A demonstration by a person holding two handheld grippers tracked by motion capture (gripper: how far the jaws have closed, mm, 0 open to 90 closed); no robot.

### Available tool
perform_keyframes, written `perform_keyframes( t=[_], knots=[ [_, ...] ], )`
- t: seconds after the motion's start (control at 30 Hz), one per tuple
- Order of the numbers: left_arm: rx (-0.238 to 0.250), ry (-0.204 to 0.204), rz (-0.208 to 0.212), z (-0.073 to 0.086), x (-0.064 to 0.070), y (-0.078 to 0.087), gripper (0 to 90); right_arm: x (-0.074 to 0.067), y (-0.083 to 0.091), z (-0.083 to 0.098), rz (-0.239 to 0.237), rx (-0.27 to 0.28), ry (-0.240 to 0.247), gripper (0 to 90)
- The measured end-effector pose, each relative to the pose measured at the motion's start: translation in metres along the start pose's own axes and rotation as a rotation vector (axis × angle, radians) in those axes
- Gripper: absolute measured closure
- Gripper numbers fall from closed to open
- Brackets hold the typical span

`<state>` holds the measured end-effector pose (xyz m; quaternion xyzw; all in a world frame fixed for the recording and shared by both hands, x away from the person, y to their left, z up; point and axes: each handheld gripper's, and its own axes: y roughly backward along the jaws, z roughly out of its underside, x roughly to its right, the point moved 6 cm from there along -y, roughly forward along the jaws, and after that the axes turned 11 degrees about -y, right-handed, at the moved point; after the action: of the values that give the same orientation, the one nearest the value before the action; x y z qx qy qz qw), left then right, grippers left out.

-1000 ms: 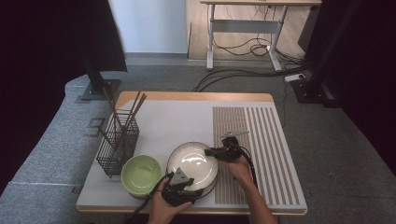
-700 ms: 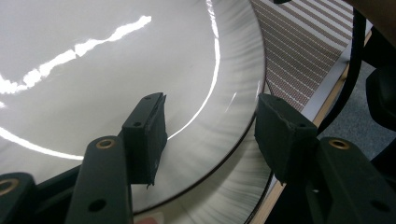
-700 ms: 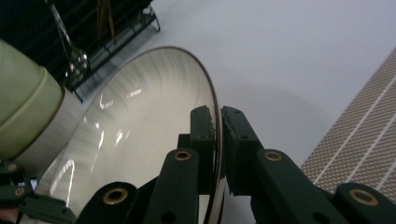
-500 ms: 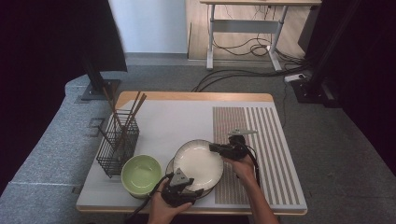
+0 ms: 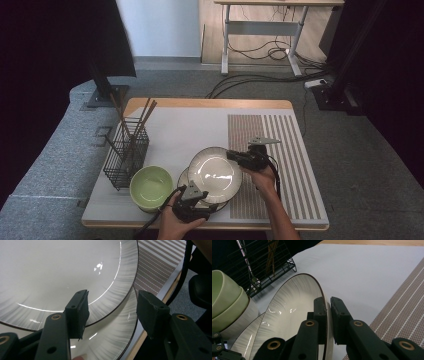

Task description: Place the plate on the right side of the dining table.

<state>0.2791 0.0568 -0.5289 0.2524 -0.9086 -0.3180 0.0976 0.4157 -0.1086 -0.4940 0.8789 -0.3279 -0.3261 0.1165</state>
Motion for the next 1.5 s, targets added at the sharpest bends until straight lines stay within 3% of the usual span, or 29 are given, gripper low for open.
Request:
perform_keyframes(
  t=[0.17,0.43,1.07,1.5],
  knots=[
    [0.003,-0.002,0.004,-0.001,0.001,0.001,43.1,-0.001,0.003,-0.002,0.001,0.014,0.003,83.8],
    [0.010,-0.009,0.007,-0.004,0.003,0.006,43.0,-0.005,0.009,-0.008,-0.034,0.041,-0.008,83.8],
    [0.078,-0.028,0.008,-0.018,0.006,0.031,42.6,0.007,0.028,-0.016,-0.001,0.096,-0.026,83.7],
    [0.097,-0.010,-0.008,-0.019,-0.004,0.040,42.5,0.016,0.037,-0.018,0.019,0.115,-0.038,83.6]
  ],
)
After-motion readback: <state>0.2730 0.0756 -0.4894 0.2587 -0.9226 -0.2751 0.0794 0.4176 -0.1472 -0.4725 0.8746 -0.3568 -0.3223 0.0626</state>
